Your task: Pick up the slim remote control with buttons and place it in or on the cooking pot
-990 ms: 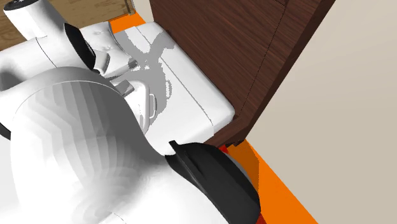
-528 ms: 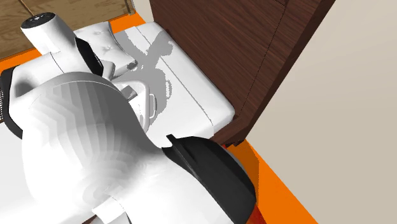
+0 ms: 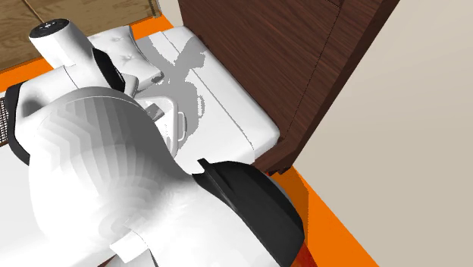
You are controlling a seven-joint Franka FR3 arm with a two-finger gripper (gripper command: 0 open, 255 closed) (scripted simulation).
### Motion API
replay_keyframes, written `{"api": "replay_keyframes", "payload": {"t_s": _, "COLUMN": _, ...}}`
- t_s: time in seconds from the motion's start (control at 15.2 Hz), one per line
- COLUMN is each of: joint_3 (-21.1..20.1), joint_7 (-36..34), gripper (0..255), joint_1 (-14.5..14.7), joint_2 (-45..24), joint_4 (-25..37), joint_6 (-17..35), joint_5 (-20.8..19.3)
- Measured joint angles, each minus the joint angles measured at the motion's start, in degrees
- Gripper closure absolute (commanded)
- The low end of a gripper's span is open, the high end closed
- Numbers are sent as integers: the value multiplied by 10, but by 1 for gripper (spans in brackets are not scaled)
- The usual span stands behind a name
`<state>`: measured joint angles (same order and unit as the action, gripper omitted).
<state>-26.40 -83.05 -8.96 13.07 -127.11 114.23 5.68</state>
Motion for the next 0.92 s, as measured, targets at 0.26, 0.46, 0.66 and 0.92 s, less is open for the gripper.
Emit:
{"api": "replay_keyframes", "payload": {"t_s": 0.26, "joint_3": 0, "joint_7": 0, "gripper": 0, "joint_1": 0, "joint_2": 0, "joint_4": 0, "joint_6": 0, "joint_5": 0}}
{"api": "replay_keyframes", "payload": {"t_s": 0.46, "joint_3": 1, "joint_7": 1, "gripper": 0, "joint_1": 0, "joint_2": 2, "joint_4": 8, "joint_6": -9, "joint_5": 0}}
{"api": "replay_keyframes", "payload": {"t_s": 0.66, "joint_3": 4, "joint_7": 0, "gripper": 0, "joint_1": 0, "joint_2": 11, "joint_4": 46, "joint_6": -55, "joint_5": 2}}
{"api": "replay_keyframes", "payload": {"t_s": 0.92, "joint_3": 7, "joint_7": 3, "gripper": 0, "joint_1": -1, "joint_2": 15, "joint_4": 59, "joint_6": -73, "joint_5": 2}}
